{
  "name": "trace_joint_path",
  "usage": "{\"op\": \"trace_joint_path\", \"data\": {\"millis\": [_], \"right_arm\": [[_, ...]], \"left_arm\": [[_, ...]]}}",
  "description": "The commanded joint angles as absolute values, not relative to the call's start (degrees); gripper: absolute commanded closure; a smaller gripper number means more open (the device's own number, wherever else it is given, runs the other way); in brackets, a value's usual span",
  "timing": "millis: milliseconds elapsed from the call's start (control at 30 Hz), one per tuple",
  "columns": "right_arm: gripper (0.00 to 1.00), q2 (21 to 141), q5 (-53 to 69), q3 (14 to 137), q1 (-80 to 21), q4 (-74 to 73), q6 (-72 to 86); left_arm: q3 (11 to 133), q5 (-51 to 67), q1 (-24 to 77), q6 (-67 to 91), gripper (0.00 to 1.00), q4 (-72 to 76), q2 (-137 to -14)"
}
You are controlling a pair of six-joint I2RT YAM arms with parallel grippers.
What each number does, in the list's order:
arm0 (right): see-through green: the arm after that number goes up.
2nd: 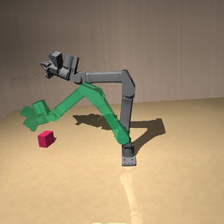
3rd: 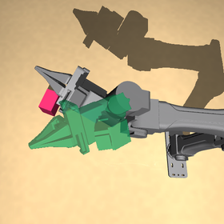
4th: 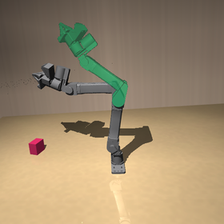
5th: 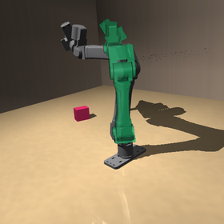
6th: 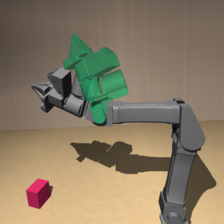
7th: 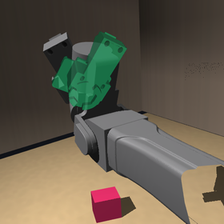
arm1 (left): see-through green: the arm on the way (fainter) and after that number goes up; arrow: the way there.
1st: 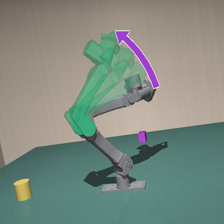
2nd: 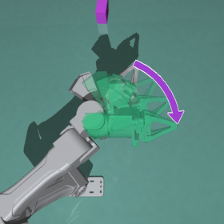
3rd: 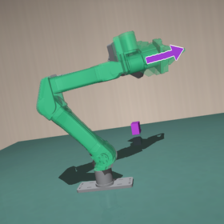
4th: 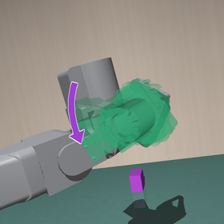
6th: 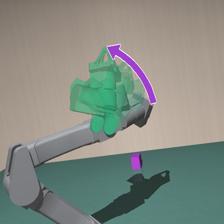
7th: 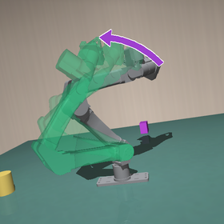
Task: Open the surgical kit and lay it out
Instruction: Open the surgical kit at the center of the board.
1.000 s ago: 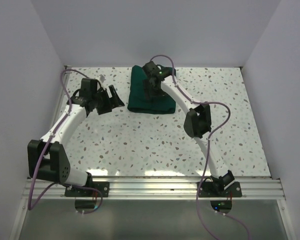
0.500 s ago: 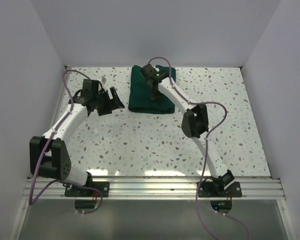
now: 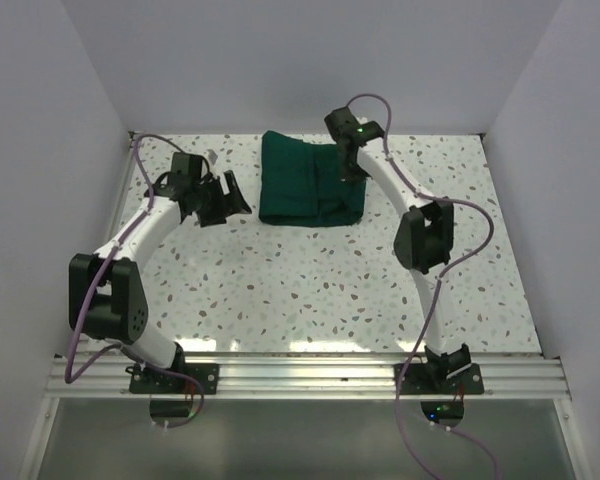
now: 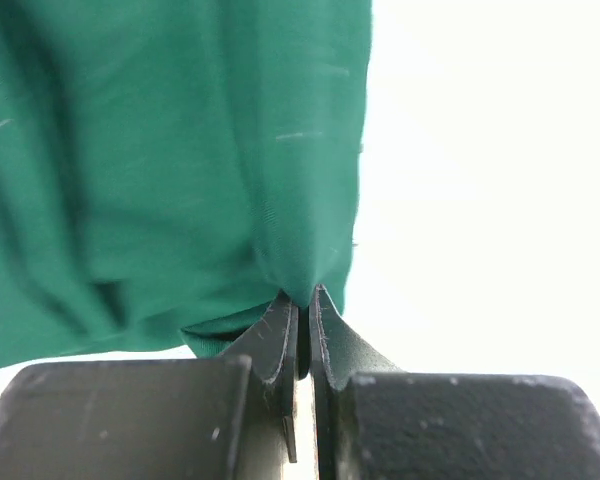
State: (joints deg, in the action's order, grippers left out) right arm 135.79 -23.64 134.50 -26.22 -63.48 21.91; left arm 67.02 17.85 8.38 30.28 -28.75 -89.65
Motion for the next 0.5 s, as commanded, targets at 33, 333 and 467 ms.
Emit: {"op": "trace_joint_path", "data": {"millis": [33,333,467], "right_arm": [[1.00,131.31,-28.30,132.28,-23.64,-63.10,22.94],[0.12,130.26,-26.19,114.27,-17.67,-61.79,27.33],[0.01,128.15,-29.08,111.71,-16.61,-61.61,27.08]], "left_arm": [[71.63,17.84,8.44,28.30,0.19,-28.12,-91.05],[80.40,9.60,11.94,24.09,0.18,-29.53,-98.60],[94.69,2.30,16.51,22.68,0.18,-34.09,-108.68]]}}
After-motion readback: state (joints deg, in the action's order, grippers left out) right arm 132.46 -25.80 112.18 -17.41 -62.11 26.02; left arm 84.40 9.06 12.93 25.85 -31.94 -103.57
